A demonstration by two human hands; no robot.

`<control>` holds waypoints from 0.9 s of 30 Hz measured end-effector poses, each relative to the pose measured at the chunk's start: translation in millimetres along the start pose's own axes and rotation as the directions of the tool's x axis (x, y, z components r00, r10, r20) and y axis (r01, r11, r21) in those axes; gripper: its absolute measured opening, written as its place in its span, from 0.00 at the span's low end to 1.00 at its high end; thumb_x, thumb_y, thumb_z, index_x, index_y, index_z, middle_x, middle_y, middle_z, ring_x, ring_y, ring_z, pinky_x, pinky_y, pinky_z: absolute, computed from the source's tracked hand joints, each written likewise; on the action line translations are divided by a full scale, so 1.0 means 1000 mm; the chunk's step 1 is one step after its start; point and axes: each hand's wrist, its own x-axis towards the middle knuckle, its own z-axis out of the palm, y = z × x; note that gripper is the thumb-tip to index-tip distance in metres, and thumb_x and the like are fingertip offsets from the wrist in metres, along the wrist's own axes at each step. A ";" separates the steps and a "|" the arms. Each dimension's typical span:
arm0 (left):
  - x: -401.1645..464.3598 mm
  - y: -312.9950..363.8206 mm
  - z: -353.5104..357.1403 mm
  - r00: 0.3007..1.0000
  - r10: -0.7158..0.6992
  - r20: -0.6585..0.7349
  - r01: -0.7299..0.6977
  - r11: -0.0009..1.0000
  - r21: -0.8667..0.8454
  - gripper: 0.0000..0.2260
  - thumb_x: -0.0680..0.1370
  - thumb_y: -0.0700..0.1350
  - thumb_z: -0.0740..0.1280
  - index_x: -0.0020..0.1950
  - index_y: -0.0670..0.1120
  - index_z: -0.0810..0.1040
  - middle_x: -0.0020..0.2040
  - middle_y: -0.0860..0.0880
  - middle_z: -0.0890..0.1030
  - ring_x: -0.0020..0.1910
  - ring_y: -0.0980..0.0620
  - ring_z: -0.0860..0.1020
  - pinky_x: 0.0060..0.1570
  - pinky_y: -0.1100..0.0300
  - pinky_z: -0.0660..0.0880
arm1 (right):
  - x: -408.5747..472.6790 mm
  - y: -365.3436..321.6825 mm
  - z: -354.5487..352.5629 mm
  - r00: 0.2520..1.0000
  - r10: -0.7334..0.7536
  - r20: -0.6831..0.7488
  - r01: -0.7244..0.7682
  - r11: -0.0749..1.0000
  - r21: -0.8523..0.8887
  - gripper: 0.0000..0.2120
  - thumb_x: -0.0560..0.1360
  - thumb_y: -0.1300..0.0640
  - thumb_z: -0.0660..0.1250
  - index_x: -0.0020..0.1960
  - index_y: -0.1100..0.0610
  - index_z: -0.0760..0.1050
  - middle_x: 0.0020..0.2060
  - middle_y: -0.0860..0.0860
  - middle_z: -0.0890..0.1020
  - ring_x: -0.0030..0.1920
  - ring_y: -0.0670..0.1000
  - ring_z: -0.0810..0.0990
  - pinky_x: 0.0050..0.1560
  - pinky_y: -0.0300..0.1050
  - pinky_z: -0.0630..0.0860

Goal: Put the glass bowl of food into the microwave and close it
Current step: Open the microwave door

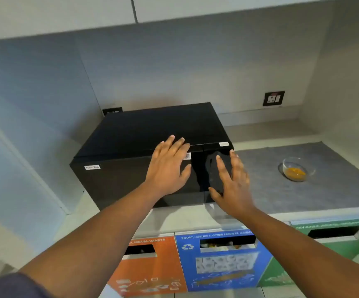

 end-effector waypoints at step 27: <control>0.011 -0.004 0.049 0.988 -0.122 -0.097 0.122 0.992 -0.007 0.28 0.80 0.62 0.62 0.80 0.59 0.65 0.79 0.54 0.70 0.77 0.46 0.66 0.65 0.46 0.63 | -0.024 0.058 0.133 0.983 0.184 0.010 -0.183 0.974 0.135 0.67 0.68 0.48 0.82 0.81 0.45 0.29 0.78 0.71 0.60 0.75 0.72 0.66 0.69 0.65 0.69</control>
